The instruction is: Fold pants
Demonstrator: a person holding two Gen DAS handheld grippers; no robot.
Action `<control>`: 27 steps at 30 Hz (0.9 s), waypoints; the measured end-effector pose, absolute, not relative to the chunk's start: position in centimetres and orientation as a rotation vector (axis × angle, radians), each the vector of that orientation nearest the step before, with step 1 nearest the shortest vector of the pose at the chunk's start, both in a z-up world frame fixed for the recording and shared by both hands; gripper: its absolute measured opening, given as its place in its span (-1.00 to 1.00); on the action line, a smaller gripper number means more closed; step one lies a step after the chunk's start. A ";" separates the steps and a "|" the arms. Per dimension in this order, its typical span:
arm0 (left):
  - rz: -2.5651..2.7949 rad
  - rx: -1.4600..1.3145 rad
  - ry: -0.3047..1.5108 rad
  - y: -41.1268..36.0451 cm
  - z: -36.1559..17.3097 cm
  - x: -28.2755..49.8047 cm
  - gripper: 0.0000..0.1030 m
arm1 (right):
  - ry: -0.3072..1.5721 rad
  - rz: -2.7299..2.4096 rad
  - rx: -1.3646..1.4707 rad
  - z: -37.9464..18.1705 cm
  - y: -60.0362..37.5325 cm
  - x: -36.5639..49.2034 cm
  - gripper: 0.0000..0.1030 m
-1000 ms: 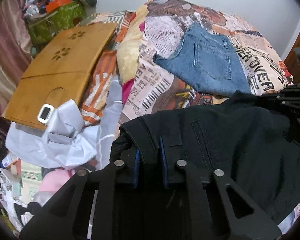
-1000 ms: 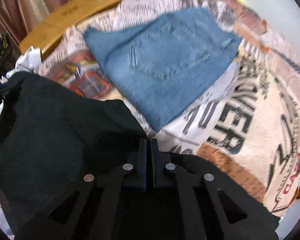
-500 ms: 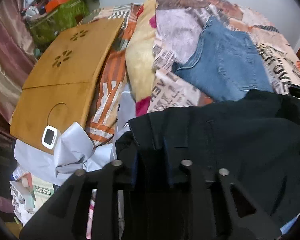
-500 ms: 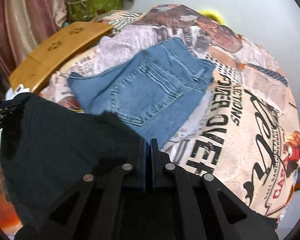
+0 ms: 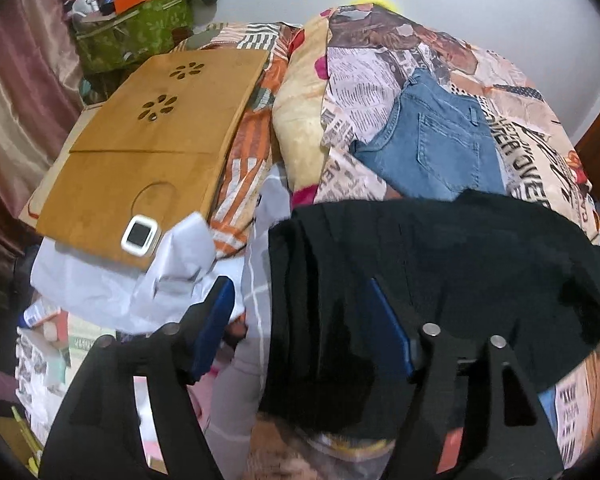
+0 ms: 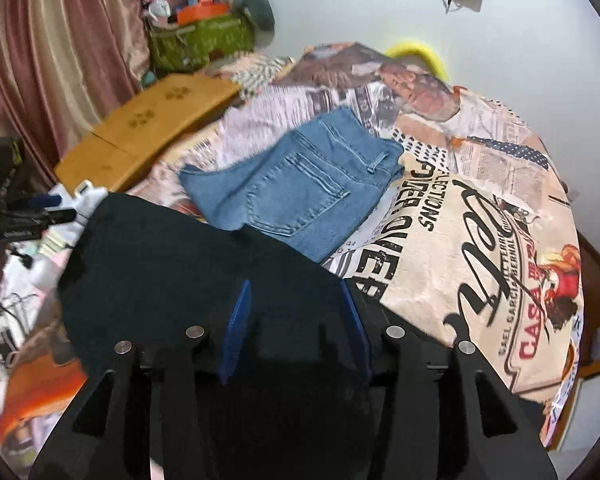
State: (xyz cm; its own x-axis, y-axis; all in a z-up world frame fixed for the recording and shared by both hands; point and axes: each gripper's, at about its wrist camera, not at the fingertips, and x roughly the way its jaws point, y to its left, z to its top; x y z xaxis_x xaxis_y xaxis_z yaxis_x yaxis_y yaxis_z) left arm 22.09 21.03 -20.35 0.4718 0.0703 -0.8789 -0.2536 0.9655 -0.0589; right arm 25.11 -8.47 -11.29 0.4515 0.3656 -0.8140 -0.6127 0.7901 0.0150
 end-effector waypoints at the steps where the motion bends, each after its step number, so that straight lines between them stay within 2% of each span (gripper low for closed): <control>1: 0.198 -0.192 1.070 20.9 -20.4 21.5 0.39 | 0.911 0.617 -0.297 -10.9 -8.8 24.6 -0.17; 8: 0.151 -0.251 1.166 19.4 -23.3 18.9 0.42 | 0.885 0.611 -0.289 -9.7 -11.1 20.8 -0.08; 14: 0.185 -0.270 1.221 17.6 -26.6 18.5 0.39 | 0.945 0.605 -0.289 -12.2 -12.8 18.5 -0.08; 15: 0.195 -0.275 1.220 17.4 -27.0 18.6 0.20 | 0.962 0.598 -0.289 -12.8 -13.0 18.3 -0.08; 16: 0.189 -0.278 1.220 17.1 -27.2 18.6 -0.15 | 0.981 0.592 -0.291 -13.4 -13.2 18.1 -0.08; 17: 0.185 -0.274 1.221 16.7 -27.2 18.7 -0.29 | 0.999 0.590 -0.289 -14.0 -13.4 17.9 -0.08; 19: 0.217 -0.215 1.191 15.9 -26.7 18.8 -0.44 | 1.026 0.589 -0.287 -15.1 -13.6 17.3 -0.08; 24: 0.226 -0.087 1.081 14.3 -23.4 17.6 -0.62 | 1.054 0.586 -0.296 -16.4 -13.9 16.7 -0.08; 27: 0.223 -0.074 1.023 14.8 -20.8 16.7 -0.63 | 1.064 0.582 -0.271 -16.7 -14.0 16.9 -0.08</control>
